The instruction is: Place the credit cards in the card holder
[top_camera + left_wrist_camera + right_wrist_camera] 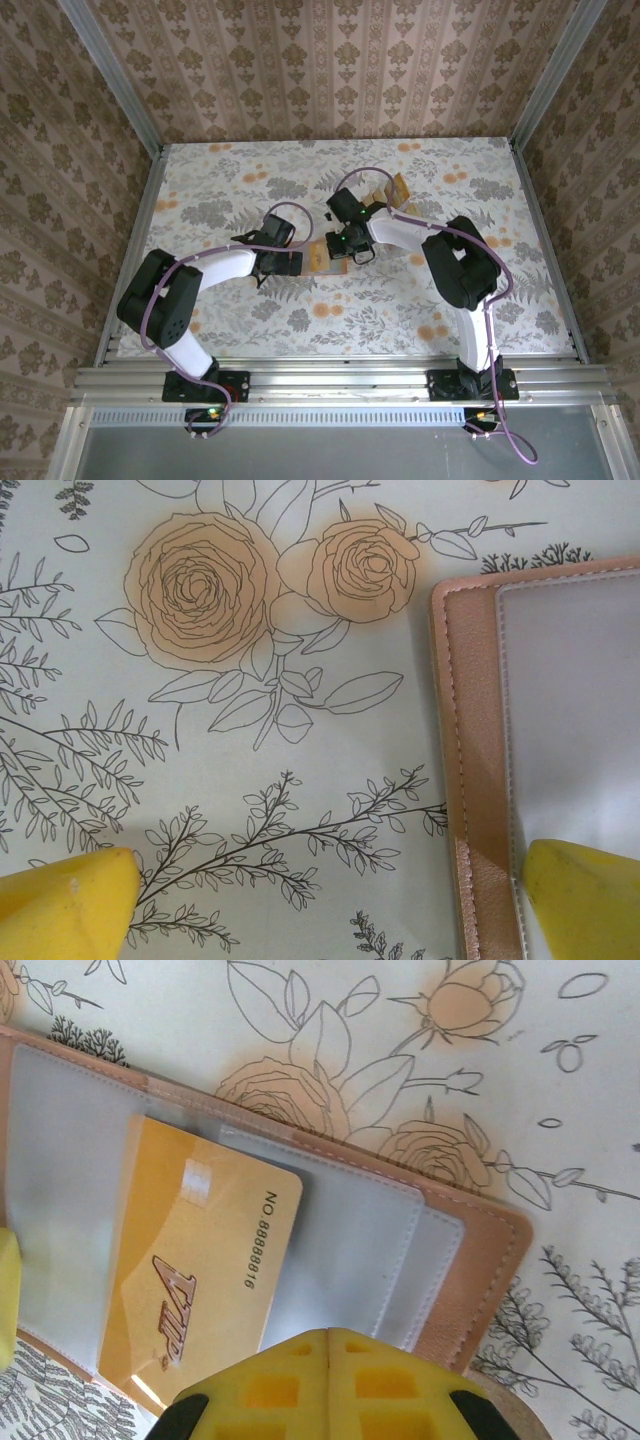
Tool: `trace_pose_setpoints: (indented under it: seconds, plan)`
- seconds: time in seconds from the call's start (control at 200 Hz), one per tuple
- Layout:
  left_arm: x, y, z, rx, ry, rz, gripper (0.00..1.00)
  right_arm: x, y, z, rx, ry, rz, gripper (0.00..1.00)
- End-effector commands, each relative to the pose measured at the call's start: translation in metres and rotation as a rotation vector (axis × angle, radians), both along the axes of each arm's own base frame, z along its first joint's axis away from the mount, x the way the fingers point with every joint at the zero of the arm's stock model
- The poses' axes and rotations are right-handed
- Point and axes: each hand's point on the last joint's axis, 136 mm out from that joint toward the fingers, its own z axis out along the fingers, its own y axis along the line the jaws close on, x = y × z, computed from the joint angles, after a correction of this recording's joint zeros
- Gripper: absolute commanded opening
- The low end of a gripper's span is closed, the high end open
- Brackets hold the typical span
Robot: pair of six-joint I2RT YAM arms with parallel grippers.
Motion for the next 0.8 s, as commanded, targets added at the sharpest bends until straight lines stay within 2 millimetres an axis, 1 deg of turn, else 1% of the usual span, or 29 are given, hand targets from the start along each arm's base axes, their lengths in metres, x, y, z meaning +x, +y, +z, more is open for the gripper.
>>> trace_pose_setpoints:
  seconds: [0.0,0.11,0.37,0.545,0.705,0.79]
  plan:
    - [-0.006,0.006,-0.003,0.003,0.018,0.014,1.0,-0.005,0.005,-0.007,-0.026,0.023,0.023,0.0]
    - [-0.006,0.006,-0.003,0.002,0.018,0.014,1.0,-0.007,0.009,-0.011,-0.027,0.034,0.032,0.0]
    - [-0.006,0.006,-0.003,0.002,0.018,0.014,1.0,-0.01,0.021,-0.009,-0.019,0.032,0.052,0.0]
    - [-0.005,0.005,-0.002,-0.002,0.015,0.014,1.0,-0.013,0.028,-0.012,-0.02,0.04,0.068,0.0]
    - [-0.005,0.004,-0.001,-0.003,0.016,0.012,1.0,-0.015,0.029,-0.012,-0.027,0.041,0.075,0.0]
    - [-0.003,0.003,0.005,-0.013,0.01,0.013,1.0,-0.013,0.027,-0.01,-0.037,0.025,0.073,0.0]
